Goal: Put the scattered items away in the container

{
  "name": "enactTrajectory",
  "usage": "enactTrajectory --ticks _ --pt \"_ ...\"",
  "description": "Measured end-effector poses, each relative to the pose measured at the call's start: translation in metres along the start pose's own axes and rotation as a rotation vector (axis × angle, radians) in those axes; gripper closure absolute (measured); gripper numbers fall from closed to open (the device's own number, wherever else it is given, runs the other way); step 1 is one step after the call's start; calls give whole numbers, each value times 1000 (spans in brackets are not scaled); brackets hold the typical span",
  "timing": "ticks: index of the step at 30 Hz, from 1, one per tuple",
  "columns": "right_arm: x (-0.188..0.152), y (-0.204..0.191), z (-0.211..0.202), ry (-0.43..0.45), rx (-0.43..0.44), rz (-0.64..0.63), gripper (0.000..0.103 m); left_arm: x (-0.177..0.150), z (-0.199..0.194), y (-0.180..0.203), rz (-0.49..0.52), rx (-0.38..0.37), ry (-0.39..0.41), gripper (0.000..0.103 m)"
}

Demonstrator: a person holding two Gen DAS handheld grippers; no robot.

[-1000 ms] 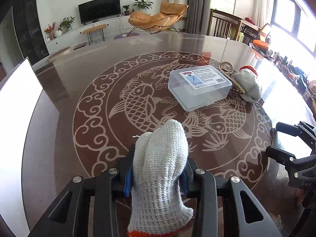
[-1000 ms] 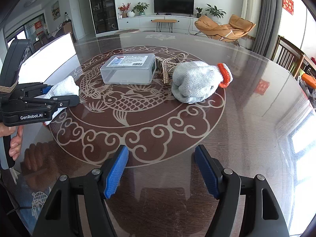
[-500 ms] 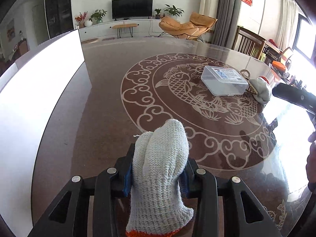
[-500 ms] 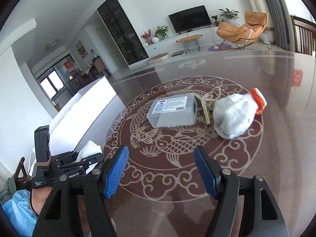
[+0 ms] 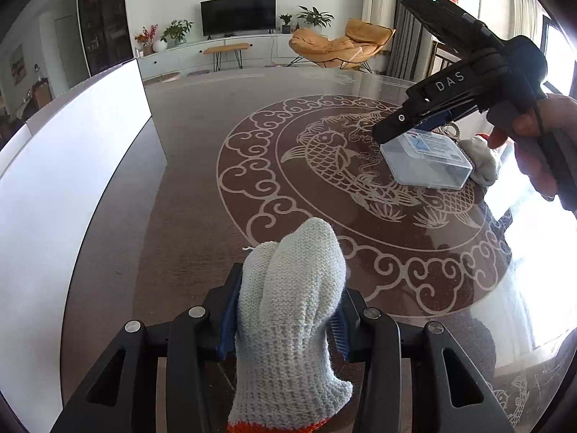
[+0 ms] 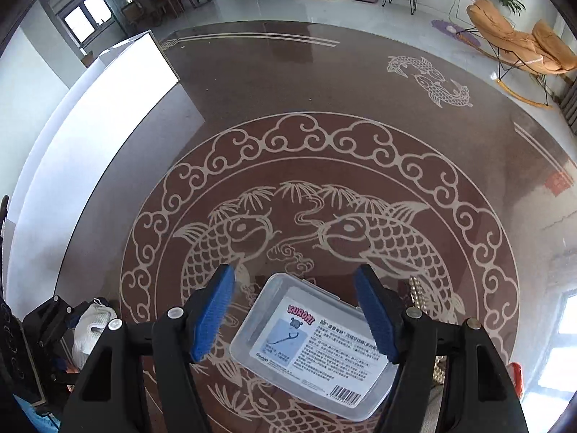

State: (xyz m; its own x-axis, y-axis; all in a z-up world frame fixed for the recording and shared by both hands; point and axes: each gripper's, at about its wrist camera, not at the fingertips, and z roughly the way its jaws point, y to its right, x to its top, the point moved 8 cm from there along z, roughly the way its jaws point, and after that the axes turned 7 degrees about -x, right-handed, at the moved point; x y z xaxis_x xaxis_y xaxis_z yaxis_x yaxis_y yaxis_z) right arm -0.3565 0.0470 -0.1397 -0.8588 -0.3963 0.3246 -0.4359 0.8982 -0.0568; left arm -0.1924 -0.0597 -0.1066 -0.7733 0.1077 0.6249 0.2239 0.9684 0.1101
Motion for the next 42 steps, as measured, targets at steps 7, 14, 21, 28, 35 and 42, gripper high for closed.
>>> enactTrajectory --ticks 7,14,21,28,35,42 --pt "-110 -1 -69 46 322 398 33 1 3 -2 5 9 -2 58" --pt "-199 -1 -114 318 -27 42 33 -1 7 -23 -88 53 -20 9" --pt "-191 -32 -94 361 -70 -1 33 -4 13 -22 -70 68 -40 1" --pt "-170 -32 -46 279 -153 -34 32 -5 12 -23 -72 76 -44 0" --pt "-164 -31 -43 327 -153 -49 31 -6 11 -24 -91 90 -41 0" --pt "-164 -33 -44 326 -149 -48 31 -8 10 -23 -96 95 -40 0"
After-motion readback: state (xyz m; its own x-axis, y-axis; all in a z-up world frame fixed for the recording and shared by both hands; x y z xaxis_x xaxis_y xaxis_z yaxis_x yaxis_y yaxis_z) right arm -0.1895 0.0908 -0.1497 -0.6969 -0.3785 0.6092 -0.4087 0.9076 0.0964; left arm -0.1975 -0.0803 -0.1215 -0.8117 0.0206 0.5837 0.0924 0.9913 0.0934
